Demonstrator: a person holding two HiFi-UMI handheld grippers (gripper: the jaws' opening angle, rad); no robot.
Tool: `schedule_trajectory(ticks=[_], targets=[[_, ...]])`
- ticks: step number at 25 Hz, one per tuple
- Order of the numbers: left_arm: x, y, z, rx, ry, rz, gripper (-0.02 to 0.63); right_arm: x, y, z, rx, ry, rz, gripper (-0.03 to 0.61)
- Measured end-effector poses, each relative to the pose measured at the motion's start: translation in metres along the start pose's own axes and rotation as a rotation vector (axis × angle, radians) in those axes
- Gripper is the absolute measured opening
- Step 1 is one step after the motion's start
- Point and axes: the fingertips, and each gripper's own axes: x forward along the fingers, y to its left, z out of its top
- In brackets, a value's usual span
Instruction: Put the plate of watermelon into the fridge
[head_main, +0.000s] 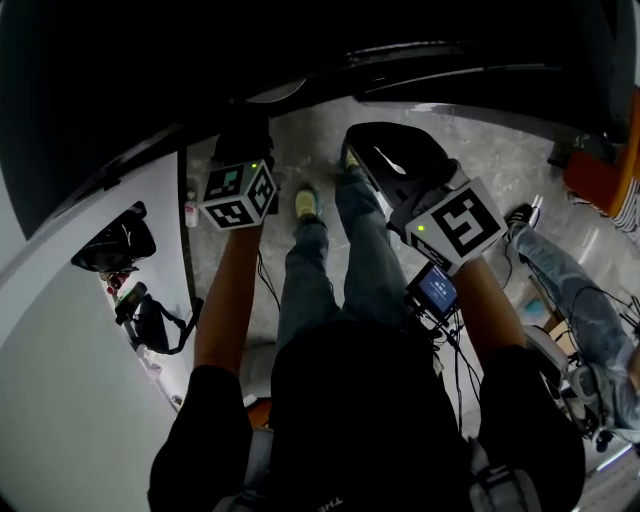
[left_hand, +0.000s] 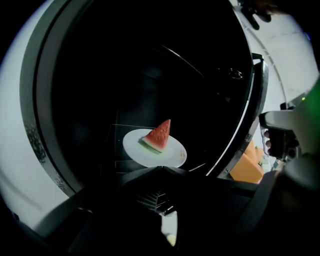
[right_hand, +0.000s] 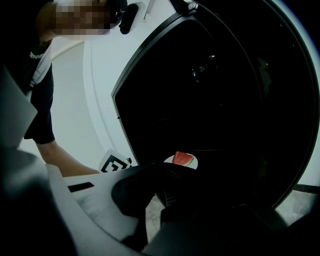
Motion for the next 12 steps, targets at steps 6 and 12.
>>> schedule_trajectory(ticks=[6,12], targets=[[-0.013,-0.014,-0.001,0.054,0.021,-0.013,0.009,-0.012,0.001,0.016,-0.034,-0.021,-0.017,0.012],[-0.057,-0.034,0.011,0.071,0.019,-0.03,0.009,-0.038,0.009,0.036,-0.056,-0.028,-0.056,0.012]])
